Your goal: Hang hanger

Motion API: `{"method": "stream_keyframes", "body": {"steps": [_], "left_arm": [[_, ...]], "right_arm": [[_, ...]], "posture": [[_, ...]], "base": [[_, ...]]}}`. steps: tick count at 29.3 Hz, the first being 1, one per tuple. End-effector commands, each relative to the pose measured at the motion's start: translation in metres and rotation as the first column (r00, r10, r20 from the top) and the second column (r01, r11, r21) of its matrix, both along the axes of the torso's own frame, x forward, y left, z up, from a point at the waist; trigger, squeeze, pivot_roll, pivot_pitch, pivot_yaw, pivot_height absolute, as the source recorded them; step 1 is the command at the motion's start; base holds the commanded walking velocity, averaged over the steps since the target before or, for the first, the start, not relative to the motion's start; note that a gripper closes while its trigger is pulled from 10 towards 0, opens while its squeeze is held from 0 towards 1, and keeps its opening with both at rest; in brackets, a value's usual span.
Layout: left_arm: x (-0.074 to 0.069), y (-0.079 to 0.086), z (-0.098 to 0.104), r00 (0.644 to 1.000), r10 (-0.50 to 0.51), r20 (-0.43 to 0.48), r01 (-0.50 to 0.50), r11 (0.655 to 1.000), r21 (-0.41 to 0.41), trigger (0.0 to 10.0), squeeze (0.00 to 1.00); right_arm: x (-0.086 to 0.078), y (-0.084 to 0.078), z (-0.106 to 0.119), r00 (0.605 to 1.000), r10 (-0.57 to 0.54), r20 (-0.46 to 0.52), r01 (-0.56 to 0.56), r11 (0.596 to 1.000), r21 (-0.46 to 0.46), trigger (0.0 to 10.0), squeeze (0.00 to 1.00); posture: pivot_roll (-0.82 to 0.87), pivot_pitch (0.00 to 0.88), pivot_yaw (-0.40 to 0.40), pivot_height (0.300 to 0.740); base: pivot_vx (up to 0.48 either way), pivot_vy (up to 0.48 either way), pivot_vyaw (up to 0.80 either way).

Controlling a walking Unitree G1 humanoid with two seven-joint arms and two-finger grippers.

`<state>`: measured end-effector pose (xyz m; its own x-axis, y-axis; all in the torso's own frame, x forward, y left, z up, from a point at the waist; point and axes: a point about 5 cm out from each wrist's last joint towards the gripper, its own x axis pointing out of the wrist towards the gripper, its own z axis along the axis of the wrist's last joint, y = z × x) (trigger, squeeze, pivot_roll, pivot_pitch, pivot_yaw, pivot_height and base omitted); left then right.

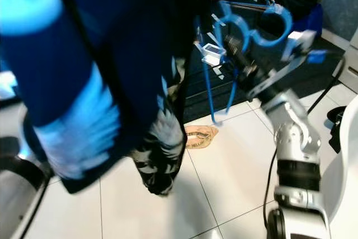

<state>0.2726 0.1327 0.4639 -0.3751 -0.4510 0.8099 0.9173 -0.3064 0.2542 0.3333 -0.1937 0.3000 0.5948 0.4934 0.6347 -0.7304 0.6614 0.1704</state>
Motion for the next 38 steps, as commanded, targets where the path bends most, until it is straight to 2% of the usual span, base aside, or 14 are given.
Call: {"method": "stream_keyframes", "body": {"steps": [1, 5, 6, 10, 11, 13, 16, 21, 25, 27, 28, 29, 30, 38], "left_arm": [[-0.01, 0.001, 0.002, 0.999, -0.018, 0.045, 0.018, 1.0, -0.002, 10.0, 0.0], [-0.001, -0.013, -0.047, 0.998, 0.056, -0.036, -0.051, 0.992, 0.116, 10.0, 0.0], [-0.001, -0.013, -0.047, 0.998, 0.056, -0.036, -0.051, 0.992, 0.116, 10.0, 0.0], [0.011, -0.024, -0.091, 0.969, 0.206, -0.134, -0.175, 0.961, 0.213, 10.0, 0.0], [0.016, -0.025, -0.101, 0.949, 0.286, -0.134, -0.249, 0.938, 0.241, 10.0, 0.0], [0.017, -0.025, -0.103, 0.944, 0.302, -0.13, -0.264, 0.932, 0.247, 10.0, 0.0], [0.021, -0.032, -0.132, 0.889, 0.443, -0.113, -0.382, 0.855, 0.35, 10.0, 0.0], [0.02, -0.031, -0.139, 0.874, 0.472, -0.116, -0.404, 0.838, 0.366, 10.0, 0.0], [0.023, -0.018, -0.152, 0.814, 0.572, -0.095, -0.491, 0.767, 0.413, 10.0, 0.0], [0.023, -0.018, -0.152, 0.814, 0.572, -0.095, -0.491, 0.767, 0.413, 10.0, 0.0], [0.023, -0.014, -0.159, 0.789, 0.612, -0.059, -0.525, 0.721, 0.452, 10.0, 0.37], [0.024, -0.007, -0.167, 0.766, 0.641, -0.036, -0.546, 0.68, 0.489, 10.0, 0.89], [0.023, -0.001, -0.173, 0.75, 0.66, -0.027, -0.558, 0.655, 0.509, 10.0, 1.0], [0.018, 0.008, -0.182, 0.731, 0.682, -0.016, -0.572, 0.625, 0.532, 10.0, 1.0]], "right_arm": [[0.0, 0.0, 0.005, 1.0, -0.003, 0.022, 0.002, 0.999, 0.044, 10.0, 0.0], [-0.001, 0.006, 0.02, 0.997, 0.014, 0.077, -0.017, 0.999, 0.031, 10.0, 0.0], [-0.001, 0.006, 0.02, 0.997, 0.014, 0.077, -0.017, 0.999, 0.031, 10.0, 0.0], [0.001, 0.014, 0.024, 0.995, 0.02, 0.093, -0.02, 1.0, -0.003, 10.0, 0.0], [0.0, 0.017, 0.024, 0.995, 0.025, 0.098, -0.024, 1.0, -0.015, 10.0, 0.0], [-0.001, 0.018, 0.024, 0.995, 0.027, 0.099, -0.025, 1.0, -0.017, 10.0, 0.0], [-0.001, 0.022, 0.025, 0.995, 0.023, 0.102, -0.019, 0.999, -0.036, 10.0, 0.0], [-0.001, 0.022, 0.025, 0.994, 0.026, 0.103, -0.023, 0.999, -0.037, 10.0, 0.0], [-0.002, 0.02, 0.027, 0.994, 0.021, 0.11, -0.016, 0.999, -0.045, 10.0, 0.0], [-0.002, 0.02, 0.027, 0.994, 0.021, 0.11, -0.016, 0.999, -0.045, 10.0, 0.0], [-0.003, 0.019, 0.028, 0.993, 0.018, 0.115, -0.012, 0.999, -0.045, 10.0, 0.0], [-0.004, 0.017, 0.029, 0.992, 0.017, 0.123, -0.012, 0.999, -0.044, 10.0, 0.0], [-0.006, 0.015, 0.03, 0.991, 0.02, 0.13, -0.014, 0.999, -0.043, 10.0, 0.0], [-0.015, 0.013, 0.037, 0.981, 0.078, 0.179, -0.075, 0.997, -0.026, 10.0, 0.0]], "posture": [[0.05, 0.043, 0.066, 0.74], [0.04, 0.029, 0.056, 0.74], [0.04, 0.029, 0.056, 0.74], [0.04, 0.025, 0.054, 0.74], [0.04, 0.025, 0.054, 0.74], [0.04, 0.025, 0.054, 0.74], [0.03, 0.021, 0.056, 0.74], [0.03, 0.02, 0.054, 0.74], [0.03, 0.018, 0.051, 0.74], [0.03, 0.018, 0.051, 0.74], [0.03, 0.017, 0.051, 0.74], [0.03, 0.018, 0.049, 0.74], [0.03, 0.017, 0.047, 0.74], [0.03, 0.017, 0.043, 0.74]], "base": [[0.0, 0.0, 0.0], [0.0, 0.0, 0.0], [0.0, 0.0, 0.0], [0.0, 0.0, 0.0], [0.0, 0.0, 0.0], [0.0, 0.0, 0.0], [0.0, 0.0, 0.0], [0.0, 0.0, 0.0], [0.0, 0.0, 0.0], [0.0, 0.0, 0.0], [0.0, 0.0, 0.0], [0.0, 0.0, 0.0], [0.0, 0.0, 0.0], [0.0, 0.0, 0.0]]}}
